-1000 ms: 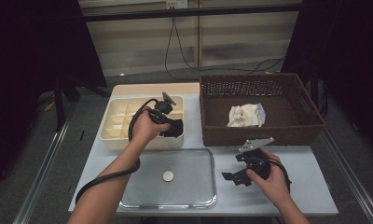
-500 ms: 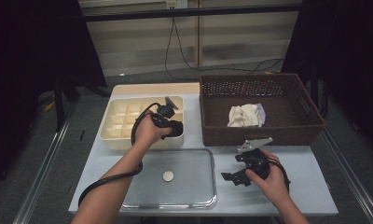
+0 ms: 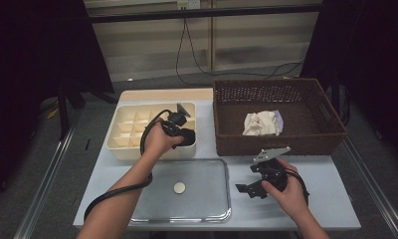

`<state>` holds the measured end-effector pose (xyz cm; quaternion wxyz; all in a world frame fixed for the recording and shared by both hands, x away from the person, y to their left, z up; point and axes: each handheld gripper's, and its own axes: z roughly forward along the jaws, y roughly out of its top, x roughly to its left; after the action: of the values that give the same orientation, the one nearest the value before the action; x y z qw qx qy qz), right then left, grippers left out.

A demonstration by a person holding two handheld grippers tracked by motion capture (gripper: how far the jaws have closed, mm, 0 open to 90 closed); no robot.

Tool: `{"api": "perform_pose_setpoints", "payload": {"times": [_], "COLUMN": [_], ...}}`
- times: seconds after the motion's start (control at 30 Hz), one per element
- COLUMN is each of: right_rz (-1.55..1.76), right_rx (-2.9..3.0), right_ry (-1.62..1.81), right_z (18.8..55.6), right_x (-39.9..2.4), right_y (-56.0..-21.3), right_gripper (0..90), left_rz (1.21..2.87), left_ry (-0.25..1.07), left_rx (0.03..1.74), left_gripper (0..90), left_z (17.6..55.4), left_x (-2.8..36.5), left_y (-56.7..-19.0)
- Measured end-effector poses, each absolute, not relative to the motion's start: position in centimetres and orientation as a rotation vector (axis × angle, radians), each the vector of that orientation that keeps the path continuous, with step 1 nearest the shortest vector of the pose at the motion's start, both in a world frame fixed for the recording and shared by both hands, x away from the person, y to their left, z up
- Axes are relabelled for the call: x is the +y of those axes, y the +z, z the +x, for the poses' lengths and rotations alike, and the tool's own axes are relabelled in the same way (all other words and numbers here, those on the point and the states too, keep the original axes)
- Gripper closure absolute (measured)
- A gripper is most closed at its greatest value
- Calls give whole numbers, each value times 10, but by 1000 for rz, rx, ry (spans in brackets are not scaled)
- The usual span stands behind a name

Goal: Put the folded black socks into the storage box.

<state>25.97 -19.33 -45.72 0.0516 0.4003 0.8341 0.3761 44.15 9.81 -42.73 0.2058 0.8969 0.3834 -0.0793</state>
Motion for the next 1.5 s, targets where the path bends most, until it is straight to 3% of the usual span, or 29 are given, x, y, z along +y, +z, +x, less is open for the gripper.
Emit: {"api": "perform_pose_setpoints", "payload": {"times": [0.63,0.93,1.17,1.5], "right_rz": [1212,1209,1206,1206], "right_rx": [2532,2532,2535,2545], "right_ry": [1161,1157,1154,1157], "right_z": [260,259,259,258], "right_x": [-195,-194,-192,-191], "right_y": [-457,-456,-456,-458], "right_gripper": [85,85,85,85], "left_rz": [2496,2460,2446,2402], "left_ry": [-212,-217,-237,-234], "left_rx": [1067,1070,1057,975], "left_gripper": [880,772,741,575], "left_z": [440,437,431,412], "left_x": [101,116,127,132], "left_y": [-418,-396,-385,-380]}}
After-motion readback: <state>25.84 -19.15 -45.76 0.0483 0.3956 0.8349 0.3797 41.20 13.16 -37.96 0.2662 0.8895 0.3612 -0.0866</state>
